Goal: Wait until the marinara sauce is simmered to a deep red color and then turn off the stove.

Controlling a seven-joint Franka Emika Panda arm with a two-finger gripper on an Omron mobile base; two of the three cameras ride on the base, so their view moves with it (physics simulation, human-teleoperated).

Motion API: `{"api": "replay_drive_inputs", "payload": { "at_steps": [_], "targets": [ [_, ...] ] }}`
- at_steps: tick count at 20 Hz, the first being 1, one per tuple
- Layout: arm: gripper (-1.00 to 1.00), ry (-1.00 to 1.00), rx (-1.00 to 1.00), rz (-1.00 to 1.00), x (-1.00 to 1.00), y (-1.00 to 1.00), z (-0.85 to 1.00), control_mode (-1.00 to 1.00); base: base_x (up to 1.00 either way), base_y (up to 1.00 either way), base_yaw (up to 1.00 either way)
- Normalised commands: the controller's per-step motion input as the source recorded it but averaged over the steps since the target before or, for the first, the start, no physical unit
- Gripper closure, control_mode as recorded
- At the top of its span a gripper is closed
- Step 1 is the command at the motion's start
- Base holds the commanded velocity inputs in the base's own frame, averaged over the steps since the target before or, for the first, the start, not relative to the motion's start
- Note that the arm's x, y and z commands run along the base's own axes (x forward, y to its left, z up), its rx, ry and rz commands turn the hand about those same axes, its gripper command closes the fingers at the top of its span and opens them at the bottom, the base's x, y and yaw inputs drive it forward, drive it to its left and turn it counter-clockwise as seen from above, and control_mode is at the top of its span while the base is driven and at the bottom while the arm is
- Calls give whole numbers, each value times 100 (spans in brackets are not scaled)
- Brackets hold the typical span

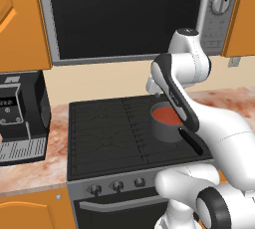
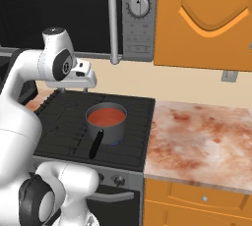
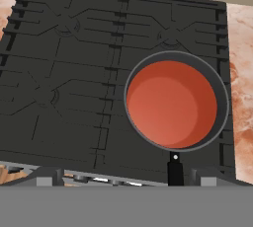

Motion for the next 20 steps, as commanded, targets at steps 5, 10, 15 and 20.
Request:
{"api": "replay_drive_inputs", "payload": {
  "at_steps": [5,10,15,20],
  "targets": [
    [-100,0,0,0,0,0,0,-100,0,0,0],
    [-100,0,0,0,0,0,0,-100,0,0,0],
    [-100,0,0,0,0,0,0,-100,0,0,0],
    [-100,0,0,0,0,0,0,-100,0,0,0]
  ]
}}
